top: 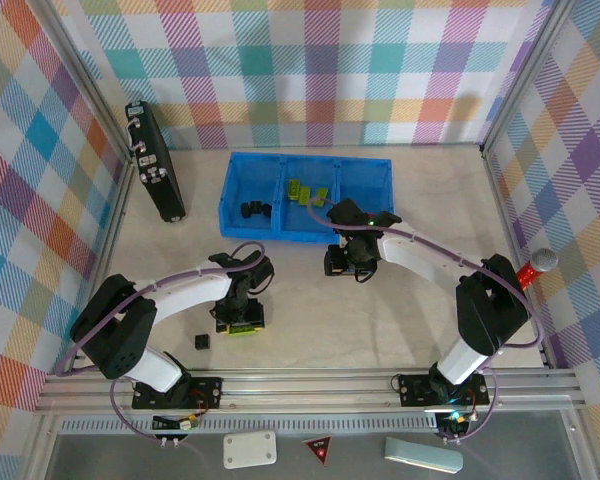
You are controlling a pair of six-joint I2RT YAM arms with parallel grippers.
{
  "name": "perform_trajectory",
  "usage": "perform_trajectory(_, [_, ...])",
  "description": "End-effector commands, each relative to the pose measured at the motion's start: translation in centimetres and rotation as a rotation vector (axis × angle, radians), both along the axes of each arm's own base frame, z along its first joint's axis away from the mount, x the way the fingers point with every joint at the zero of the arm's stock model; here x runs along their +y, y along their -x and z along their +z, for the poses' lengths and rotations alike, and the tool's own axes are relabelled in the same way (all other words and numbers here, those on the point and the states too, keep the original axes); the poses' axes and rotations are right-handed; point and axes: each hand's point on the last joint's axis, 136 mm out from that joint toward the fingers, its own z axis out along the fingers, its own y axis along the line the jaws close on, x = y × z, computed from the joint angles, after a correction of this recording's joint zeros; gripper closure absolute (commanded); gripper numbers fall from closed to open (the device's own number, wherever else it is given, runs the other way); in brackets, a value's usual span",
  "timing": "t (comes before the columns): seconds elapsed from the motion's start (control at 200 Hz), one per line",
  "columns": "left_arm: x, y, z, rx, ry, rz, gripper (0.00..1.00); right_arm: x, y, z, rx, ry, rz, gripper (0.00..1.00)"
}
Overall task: Sort the legos into containers by color
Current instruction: Pick up the lego from the bottom-left of the table, then place the lego in the container.
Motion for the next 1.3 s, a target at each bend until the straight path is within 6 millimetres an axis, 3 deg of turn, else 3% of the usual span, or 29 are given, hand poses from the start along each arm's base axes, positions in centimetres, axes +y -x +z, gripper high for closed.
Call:
perform_trajectory(0.0, [0.1,0.0,0.9,0.001,-0.028,-0.021,0.4,-0.2,0.7,0.1,0.006,0.011,0.022,0.55])
perform_trajectory(0.215, [-0.7,-1.7,3.0,-0.042,-0.024,-0.057,0.41,-0.7,0.9,0.4,-0.001,0.022,0.014,0.55])
perform_trajectory(0.555, [-3.7,-6.9,7.0,-0.126,-0.018,-0.162,0.41,-2.6,1.8,1.2,-0.021,0.056,-0.029,0.55])
perform_trajectory(0.895, [-7.8,-14.6,9.8,-0.222,0.03,-0.243,0.41,-5.1,3.3,2.3,-0.046,0.088,-0.087,0.55])
perform_trajectory(1.295, [-12.2,-23.9,10.9,-0.345,0.048,-0.275,0.43,-7.4,4.9,3.4,-0.076,0.098,-0.149,0.54])
